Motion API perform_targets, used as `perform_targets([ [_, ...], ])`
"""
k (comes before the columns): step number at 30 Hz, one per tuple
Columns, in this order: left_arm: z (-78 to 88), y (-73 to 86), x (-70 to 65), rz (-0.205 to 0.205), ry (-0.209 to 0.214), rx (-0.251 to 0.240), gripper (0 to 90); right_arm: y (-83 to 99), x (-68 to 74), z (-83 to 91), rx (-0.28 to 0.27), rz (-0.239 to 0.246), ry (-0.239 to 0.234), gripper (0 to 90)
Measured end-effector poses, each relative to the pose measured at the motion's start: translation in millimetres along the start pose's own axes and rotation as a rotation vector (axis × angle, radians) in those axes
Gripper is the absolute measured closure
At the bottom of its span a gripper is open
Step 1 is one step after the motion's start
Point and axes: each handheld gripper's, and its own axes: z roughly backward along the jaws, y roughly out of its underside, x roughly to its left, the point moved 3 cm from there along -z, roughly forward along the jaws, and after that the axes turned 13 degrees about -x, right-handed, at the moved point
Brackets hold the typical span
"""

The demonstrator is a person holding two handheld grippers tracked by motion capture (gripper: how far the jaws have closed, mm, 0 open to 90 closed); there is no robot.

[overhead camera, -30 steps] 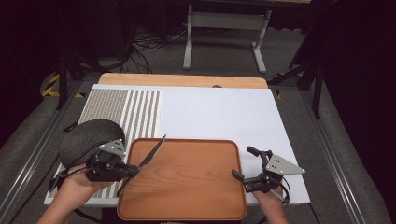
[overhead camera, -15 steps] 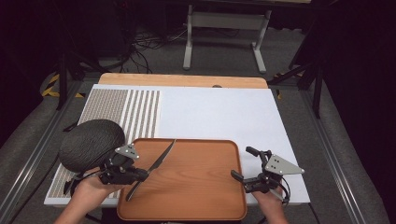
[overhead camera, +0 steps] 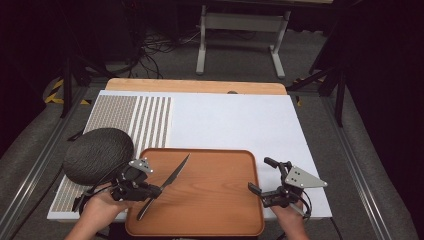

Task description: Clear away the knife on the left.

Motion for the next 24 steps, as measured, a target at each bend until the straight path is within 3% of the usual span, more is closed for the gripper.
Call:
perform_targets([
  [15,-10.9,3.1,-0.1,0.064,-0.014,0.073,80.0,0.5,-0.8,0.5,-0.001,-0.003,-0.002,1.1],
  [24,-17.5,6.1,1.4,0.073,-0.017,0.113,79.8,1.1,-1.0,0.7,0.003,-0.004,-0.001,1.1],
])
